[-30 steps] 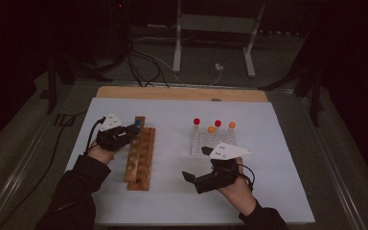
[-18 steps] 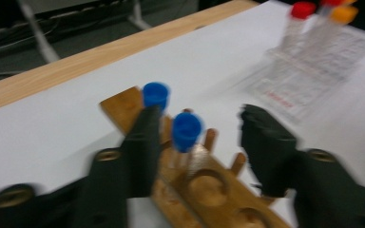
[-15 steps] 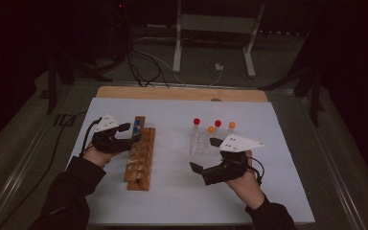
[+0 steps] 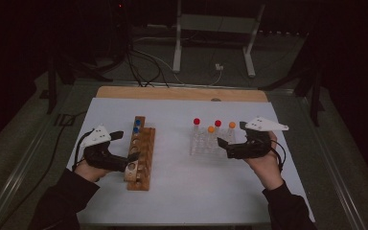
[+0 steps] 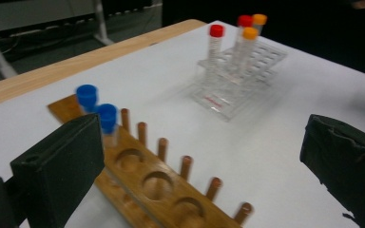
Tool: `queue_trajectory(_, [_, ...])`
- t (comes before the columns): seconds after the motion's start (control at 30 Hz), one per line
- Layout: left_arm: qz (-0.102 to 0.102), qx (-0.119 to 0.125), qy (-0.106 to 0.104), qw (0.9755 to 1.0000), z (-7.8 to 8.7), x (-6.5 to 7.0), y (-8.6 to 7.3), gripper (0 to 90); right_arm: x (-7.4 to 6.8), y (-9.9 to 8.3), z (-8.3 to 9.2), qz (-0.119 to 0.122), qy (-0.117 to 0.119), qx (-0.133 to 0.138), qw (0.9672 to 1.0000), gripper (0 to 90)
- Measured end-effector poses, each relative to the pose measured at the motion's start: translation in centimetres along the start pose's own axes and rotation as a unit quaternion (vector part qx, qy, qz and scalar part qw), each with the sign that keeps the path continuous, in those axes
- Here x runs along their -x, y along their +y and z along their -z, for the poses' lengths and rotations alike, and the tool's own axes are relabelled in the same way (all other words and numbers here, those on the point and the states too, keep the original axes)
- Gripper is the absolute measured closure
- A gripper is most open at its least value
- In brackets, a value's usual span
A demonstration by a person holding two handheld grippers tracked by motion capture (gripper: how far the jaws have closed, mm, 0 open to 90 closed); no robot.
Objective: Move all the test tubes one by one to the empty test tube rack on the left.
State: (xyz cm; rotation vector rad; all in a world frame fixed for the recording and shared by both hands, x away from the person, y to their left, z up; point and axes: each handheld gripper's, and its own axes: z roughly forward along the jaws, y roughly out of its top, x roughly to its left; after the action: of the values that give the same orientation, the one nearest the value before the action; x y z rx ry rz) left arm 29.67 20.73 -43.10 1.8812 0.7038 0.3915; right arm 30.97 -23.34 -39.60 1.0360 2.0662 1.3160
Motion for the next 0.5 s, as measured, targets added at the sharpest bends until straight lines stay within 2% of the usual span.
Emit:
queue_trajectory(0.07, [-0.007, -0.003, 0.001, 1.0, 0.2, 0.4, -0.2, 1.8, 0.9, -0.6, -0.4, -0.009, -0.02, -0.008, 0.9997, 2.8])
queue_trajectory(0.23, [-0.007, -0.003, -0.004, 1.0, 0.3, 1.0, -0.7, 1.8, 2.8, -2.3, -1.7, -0.034, -0.053, -0.03, 0.9976, 9.8])
queue_trajectory(0.27, [-0.006, -0.003, -0.009, 0.9999, 0.3, 1.0, -0.7, 1.8, 3.1, -2.7, -2.0, -0.039, -0.059, -0.036, 0.9969, 13.9])
queue_trajectory(0.37, [-0.008, -0.005, -0.008, 0.9999, 0.4, 1.1, -0.8, 1.8, 3.8, -3.6, -2.9, -0.048, -0.073, -0.049, 0.9949, 18.6])
queue_trajectory(0.5, [-0.007, -0.005, -0.002, 1.0, 0.4, 1.1, -1.0, 1.8, 4.5, -4.4, -4.0, -0.052, -0.085, -0.07, 0.9926, 32.3])
